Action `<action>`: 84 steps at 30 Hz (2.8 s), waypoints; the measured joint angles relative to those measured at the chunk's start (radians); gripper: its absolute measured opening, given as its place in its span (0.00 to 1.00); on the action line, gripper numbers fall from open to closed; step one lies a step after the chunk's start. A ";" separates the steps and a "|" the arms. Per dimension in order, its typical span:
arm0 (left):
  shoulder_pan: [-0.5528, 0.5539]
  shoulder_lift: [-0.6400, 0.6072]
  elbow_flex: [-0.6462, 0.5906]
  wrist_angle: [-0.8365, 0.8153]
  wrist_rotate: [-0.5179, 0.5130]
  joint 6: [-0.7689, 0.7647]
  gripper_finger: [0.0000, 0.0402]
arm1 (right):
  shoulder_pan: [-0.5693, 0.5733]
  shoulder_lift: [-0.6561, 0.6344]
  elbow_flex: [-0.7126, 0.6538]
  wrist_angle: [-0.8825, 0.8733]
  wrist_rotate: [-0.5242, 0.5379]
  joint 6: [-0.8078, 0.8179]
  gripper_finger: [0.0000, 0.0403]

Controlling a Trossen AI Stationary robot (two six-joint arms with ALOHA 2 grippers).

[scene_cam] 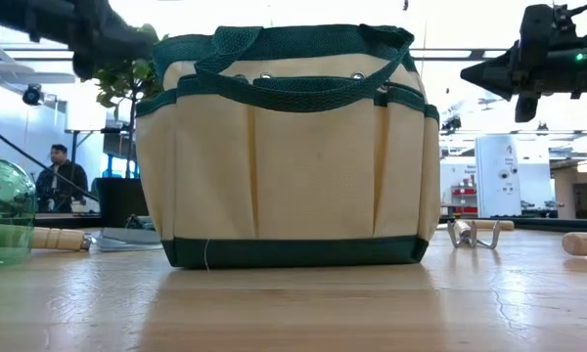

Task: Pick & Place Garden tools in Gardening bag
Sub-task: Put the shear scissors into the gardening bag

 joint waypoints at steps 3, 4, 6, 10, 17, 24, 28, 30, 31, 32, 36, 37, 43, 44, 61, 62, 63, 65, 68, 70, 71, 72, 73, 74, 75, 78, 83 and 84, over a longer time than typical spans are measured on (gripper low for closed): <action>0.002 0.052 0.031 -0.003 0.035 -0.079 0.32 | 0.000 0.000 0.000 -0.004 -0.001 0.014 0.02; 0.002 0.074 0.046 -0.043 0.050 -0.139 0.32 | 0.000 0.000 0.000 -0.006 -0.002 0.020 0.02; 0.002 0.121 0.063 -0.134 0.076 -0.248 0.34 | 0.000 0.000 0.000 -0.008 -0.003 0.030 0.02; 0.004 0.220 0.071 -0.266 0.084 -0.415 0.42 | 0.000 0.001 0.000 -0.009 -0.002 0.027 0.02; 0.014 0.362 0.075 -0.305 0.125 -0.580 0.52 | 0.000 0.000 0.000 -0.009 -0.003 0.032 0.02; 0.054 0.467 0.114 -0.373 0.196 -0.680 0.52 | 0.000 0.000 0.000 -0.009 -0.002 0.043 0.02; 0.068 0.527 0.138 -0.405 0.204 -0.682 0.51 | 0.000 0.001 0.000 -0.009 -0.002 0.057 0.02; 0.069 0.555 0.141 -0.404 0.204 -0.671 0.51 | 0.000 0.001 0.000 -0.010 -0.002 0.058 0.02; 0.069 0.572 0.141 -0.406 0.204 -0.665 0.51 | 0.000 0.001 0.000 -0.010 -0.002 0.059 0.02; 0.069 0.586 0.140 -0.406 0.205 -0.664 0.51 | 0.000 0.001 0.000 -0.010 -0.002 0.060 0.02; 0.070 0.640 0.139 -0.405 0.210 -0.664 0.51 | 0.000 0.001 0.000 -0.012 -0.002 0.061 0.02; 0.070 0.653 0.139 -0.405 0.212 -0.664 0.51 | 0.000 0.001 0.000 -0.013 -0.002 0.061 0.02; 0.070 0.727 0.138 -0.405 0.214 -0.660 0.51 | 0.000 0.001 0.000 -0.013 -0.002 0.061 0.02; 0.070 0.739 0.138 -0.404 0.215 -0.660 0.51 | 0.000 0.001 0.000 -0.013 -0.002 0.060 0.02; 0.070 0.932 0.138 -0.309 0.232 -0.683 0.51 | 0.000 0.001 0.000 -0.013 -0.002 0.058 0.02; 0.070 0.947 0.137 -0.308 0.232 -0.686 0.51 | 0.000 0.001 0.000 -0.013 -0.002 0.058 0.02; 0.070 0.960 0.137 -0.308 0.232 -0.689 0.51 | 0.000 0.001 0.000 -0.013 -0.002 0.058 0.02; 0.071 0.984 0.137 -0.306 0.232 -0.704 0.51 | 0.000 0.001 0.000 -0.013 -0.002 0.059 0.02; 0.071 1.010 0.138 -0.299 0.232 -0.733 0.49 | 0.000 0.001 0.000 -0.013 -0.002 0.060 0.02; 0.071 1.017 0.139 -0.292 0.232 -0.742 0.43 | 0.000 0.001 0.000 -0.013 -0.002 0.058 0.02; 0.070 1.018 0.139 -0.288 0.233 -0.742 0.40 | 0.000 0.001 0.000 -0.013 -0.002 0.059 0.02; 0.070 1.018 0.139 -0.283 0.235 -0.742 0.35 | 0.000 0.001 0.000 -0.013 -0.002 0.059 0.02; 0.070 1.015 0.139 -0.281 0.238 -0.737 0.30 | 0.000 0.001 0.000 -0.013 -0.002 0.059 0.02; 0.071 1.011 0.139 -0.280 0.238 -0.733 0.25 | 0.000 0.001 0.000 -0.013 -0.002 0.058 0.02; 0.071 1.007 0.139 -0.284 0.239 -0.723 0.19 | 0.000 0.001 0.000 -0.013 -0.002 0.058 0.02; 0.072 0.992 0.142 -0.289 0.253 -0.689 0.15 | 0.000 0.001 0.000 -0.013 -0.002 0.058 0.02; 0.072 0.978 0.161 -0.287 0.272 -0.645 0.15 | 0.000 0.001 0.000 -0.020 -0.002 0.058 0.02; 0.072 0.976 0.168 -0.289 0.279 -0.633 0.15 | 0.000 0.001 0.000 -0.023 -0.002 0.058 0.02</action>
